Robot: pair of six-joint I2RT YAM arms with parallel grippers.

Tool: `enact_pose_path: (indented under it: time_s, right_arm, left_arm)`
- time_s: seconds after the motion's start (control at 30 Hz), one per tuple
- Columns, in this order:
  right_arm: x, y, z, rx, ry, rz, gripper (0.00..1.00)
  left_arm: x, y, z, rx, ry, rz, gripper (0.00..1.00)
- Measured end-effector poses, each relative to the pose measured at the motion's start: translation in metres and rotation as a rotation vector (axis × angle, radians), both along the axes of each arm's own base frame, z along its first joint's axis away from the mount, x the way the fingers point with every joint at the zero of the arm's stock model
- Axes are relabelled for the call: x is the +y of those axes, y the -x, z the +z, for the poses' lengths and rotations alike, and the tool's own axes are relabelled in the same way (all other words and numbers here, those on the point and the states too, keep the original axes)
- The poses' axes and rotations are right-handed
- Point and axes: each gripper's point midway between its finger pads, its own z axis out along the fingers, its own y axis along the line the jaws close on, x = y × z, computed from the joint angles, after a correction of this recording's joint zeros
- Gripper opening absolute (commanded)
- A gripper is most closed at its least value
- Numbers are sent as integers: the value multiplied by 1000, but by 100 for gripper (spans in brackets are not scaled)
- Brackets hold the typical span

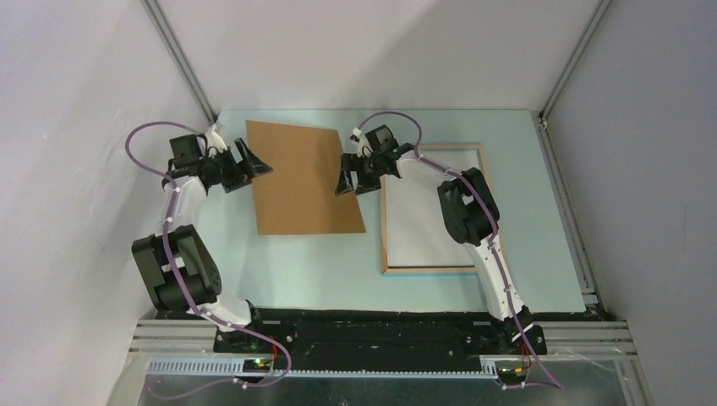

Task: Put the photo into the frame
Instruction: Turn over the photo frame item at the center of the board.

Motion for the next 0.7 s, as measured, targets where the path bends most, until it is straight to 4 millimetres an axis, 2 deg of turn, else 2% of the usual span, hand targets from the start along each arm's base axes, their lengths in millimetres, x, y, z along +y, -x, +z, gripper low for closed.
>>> enact_pose_path:
  time_s: [0.5,0.7]
  right_arm:
    - [-1,7,2,53,-99,51,85]
    - [-8,9,3,87,-142,68,84]
  left_arm:
    - [-3,-1,13,-78,-23,-54,93]
    - [-14,4,28,-116,2,-96,93]
